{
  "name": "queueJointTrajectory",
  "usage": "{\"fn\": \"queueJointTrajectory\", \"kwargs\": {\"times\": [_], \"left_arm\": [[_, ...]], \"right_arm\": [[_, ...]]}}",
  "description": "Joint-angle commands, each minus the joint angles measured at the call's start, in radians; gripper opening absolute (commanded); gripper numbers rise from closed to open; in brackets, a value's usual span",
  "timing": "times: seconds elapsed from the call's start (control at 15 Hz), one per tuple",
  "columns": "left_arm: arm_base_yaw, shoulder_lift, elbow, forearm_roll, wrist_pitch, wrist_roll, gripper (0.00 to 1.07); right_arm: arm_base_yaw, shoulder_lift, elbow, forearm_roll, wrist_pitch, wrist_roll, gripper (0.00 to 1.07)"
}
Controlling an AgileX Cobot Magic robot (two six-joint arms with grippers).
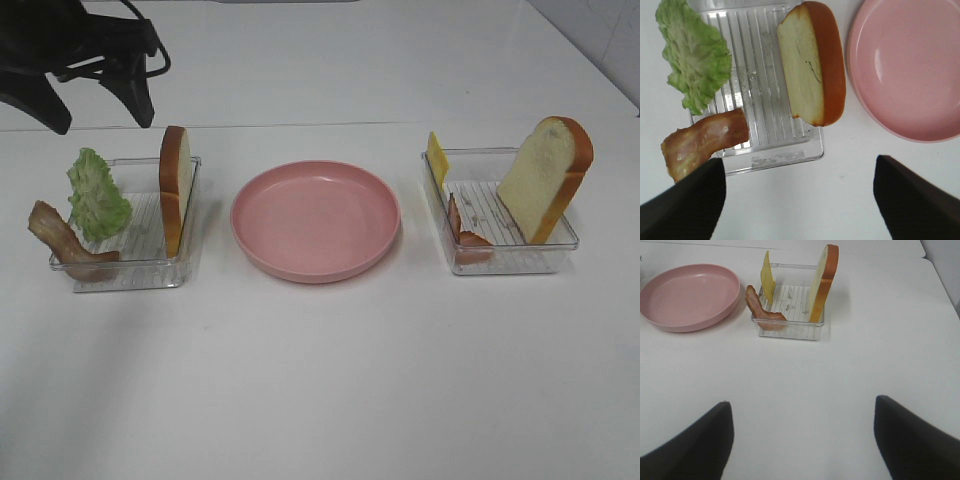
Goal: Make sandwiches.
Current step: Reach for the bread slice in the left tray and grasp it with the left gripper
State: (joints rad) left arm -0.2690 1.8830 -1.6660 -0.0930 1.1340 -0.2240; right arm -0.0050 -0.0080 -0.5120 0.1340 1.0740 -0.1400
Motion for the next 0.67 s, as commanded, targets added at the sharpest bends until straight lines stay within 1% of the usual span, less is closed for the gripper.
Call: {"fn": "queueJointTrajectory", "kwargs": {"times": [0.07, 0.13, 0.2, 0.33, 0.47, 0.67], "left_arm": [[-0.037, 0.085, -0.114, 0.079, 0.110, -0.070, 0.77], [-0.052, 0.138, -0.184, 0.099, 0.151, -0.075, 0.77], [-0.060, 0.185, -0.234, 0.093, 0.153, -0.075, 0.77], [-0.073, 0.251, -0.304, 0.079, 0.153, -0.093, 0.76], [-0.073, 0.291, -0.310, 0.073, 0.153, -0.093, 0.76], [-0.073, 0.328, -0.309, 0.102, 0.108, -0.093, 0.76]], "right_arm": [[-0.006, -0.012, 0.004, 0.003, -0.012, 0.001, 0.74], [-0.006, -0.012, 0.004, 0.003, -0.012, 0.001, 0.74], [-0.006, -0.012, 0.004, 0.003, -0.012, 0.001, 0.74], [-0.006, -0.012, 0.004, 0.003, -0.012, 0.001, 0.74], [-0.006, -0.012, 0.004, 0.003, -0.012, 0.001, 0.74], [-0.006, -0.012, 0.004, 0.003, -0.012, 0.001, 0.74]]}}
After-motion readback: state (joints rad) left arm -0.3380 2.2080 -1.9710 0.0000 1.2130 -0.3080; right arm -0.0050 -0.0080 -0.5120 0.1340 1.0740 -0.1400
